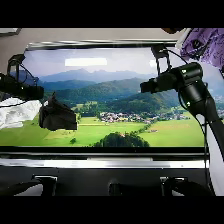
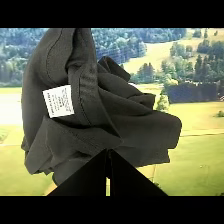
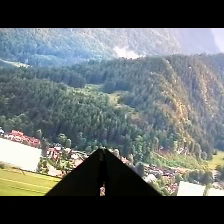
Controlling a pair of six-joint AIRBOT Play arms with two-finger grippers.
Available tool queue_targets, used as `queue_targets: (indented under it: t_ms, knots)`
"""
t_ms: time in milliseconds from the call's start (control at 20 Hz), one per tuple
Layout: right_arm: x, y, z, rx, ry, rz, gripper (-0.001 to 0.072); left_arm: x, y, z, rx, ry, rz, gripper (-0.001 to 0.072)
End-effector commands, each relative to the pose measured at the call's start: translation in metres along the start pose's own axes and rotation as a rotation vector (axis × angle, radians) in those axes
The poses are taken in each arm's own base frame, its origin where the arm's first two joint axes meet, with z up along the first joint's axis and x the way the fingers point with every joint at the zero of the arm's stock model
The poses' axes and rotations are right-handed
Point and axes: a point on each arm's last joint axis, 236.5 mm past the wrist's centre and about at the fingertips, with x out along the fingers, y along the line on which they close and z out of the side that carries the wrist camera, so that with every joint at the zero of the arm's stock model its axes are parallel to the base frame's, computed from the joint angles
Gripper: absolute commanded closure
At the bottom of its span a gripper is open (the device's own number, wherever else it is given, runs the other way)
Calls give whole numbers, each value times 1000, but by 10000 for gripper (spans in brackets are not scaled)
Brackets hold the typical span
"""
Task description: Fold the clothes and pants, and hang the long-sleeved shirts on hangers.
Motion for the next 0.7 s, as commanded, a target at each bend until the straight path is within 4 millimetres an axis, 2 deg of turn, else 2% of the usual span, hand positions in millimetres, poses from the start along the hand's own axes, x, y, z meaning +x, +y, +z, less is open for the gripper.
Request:
queue_targets:
  t_ms: [0, 200, 250, 350, 450, 550, 650]
  knots:
    - [0, 0, 0, 1, -1, 0, 679, 0, 0, 0, 0, 0, 0, 685]
    - [0, 0, 0, 1, -1, 0, 679, 0, 0, 0, -1, 1, 0, 683]
    - [0, 0, 0, 1, -1, 0, 679, 2, 1, 0, -1, 2, 4, 608]
    - [0, 0, 0, 1, 0, 0, 679, 14, 18, -9, -96, 51, 70, -13]
    - [0, 0, 0, 1, 1, 0, 679, 40, 36, -31, -132, 145, 132, -13]
    - [0, 0, 0, 1, 0, 1, 679, 71, 42, -51, -140, 198, 135, -13]
    - [0, 0, 0, 1, 0, 1, 679, 102, 45, -62, -143, 199, 134, -13]
